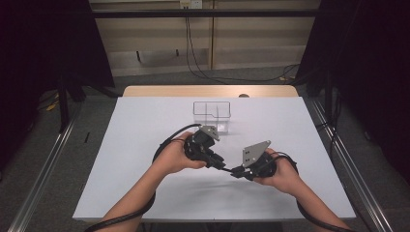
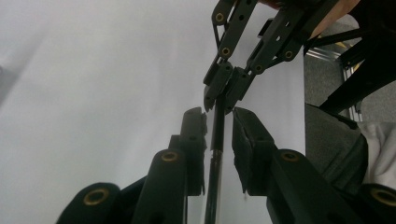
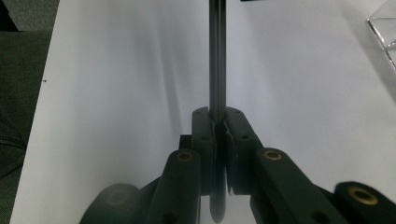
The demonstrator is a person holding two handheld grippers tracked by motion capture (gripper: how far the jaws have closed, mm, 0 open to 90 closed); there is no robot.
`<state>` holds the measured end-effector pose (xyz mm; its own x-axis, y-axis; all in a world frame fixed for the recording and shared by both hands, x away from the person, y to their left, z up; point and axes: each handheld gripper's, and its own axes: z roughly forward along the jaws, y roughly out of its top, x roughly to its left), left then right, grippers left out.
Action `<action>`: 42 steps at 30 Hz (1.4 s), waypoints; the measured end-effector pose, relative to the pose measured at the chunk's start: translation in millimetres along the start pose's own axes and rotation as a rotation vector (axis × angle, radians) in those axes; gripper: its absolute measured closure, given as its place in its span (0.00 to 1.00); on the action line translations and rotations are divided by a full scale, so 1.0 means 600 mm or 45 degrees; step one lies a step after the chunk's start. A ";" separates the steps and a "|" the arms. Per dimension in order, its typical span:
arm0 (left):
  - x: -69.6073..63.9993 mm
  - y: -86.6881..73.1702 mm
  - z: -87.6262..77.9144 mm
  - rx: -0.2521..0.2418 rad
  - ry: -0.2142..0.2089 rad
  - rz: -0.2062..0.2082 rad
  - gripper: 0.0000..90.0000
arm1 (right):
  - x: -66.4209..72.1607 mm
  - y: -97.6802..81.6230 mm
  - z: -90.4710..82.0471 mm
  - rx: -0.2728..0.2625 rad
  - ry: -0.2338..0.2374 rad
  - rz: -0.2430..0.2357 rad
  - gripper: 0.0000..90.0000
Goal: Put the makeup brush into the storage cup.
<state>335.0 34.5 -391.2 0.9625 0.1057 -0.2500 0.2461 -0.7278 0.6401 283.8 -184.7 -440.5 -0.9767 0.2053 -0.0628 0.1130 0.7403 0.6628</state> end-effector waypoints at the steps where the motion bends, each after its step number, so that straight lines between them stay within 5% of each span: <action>1: 0.001 -0.002 -0.002 -0.013 0.007 0.007 0.78 | 0.000 -0.003 0.000 -0.009 -0.001 0.012 0.94; 8: 0.005 -0.013 -0.008 -0.071 0.015 -0.006 0.68 | -0.001 -0.010 -0.003 -0.022 -0.006 0.035 0.94; 23: 0.012 -0.041 -0.016 -0.311 0.041 -0.027 0.28 | -0.001 -0.020 -0.007 -0.091 -0.018 0.096 0.94; 42: 0.016 -0.061 -0.014 -0.527 0.062 -0.062 0.11 | 0.000 -0.027 -0.002 -0.238 -0.039 0.215 0.94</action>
<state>335.8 67.8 -411.2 0.9504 0.1727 -0.2587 0.3071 -0.3886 0.8687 282.0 -197.3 -450.3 -0.9404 0.3376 0.0401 0.2359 0.5632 0.7919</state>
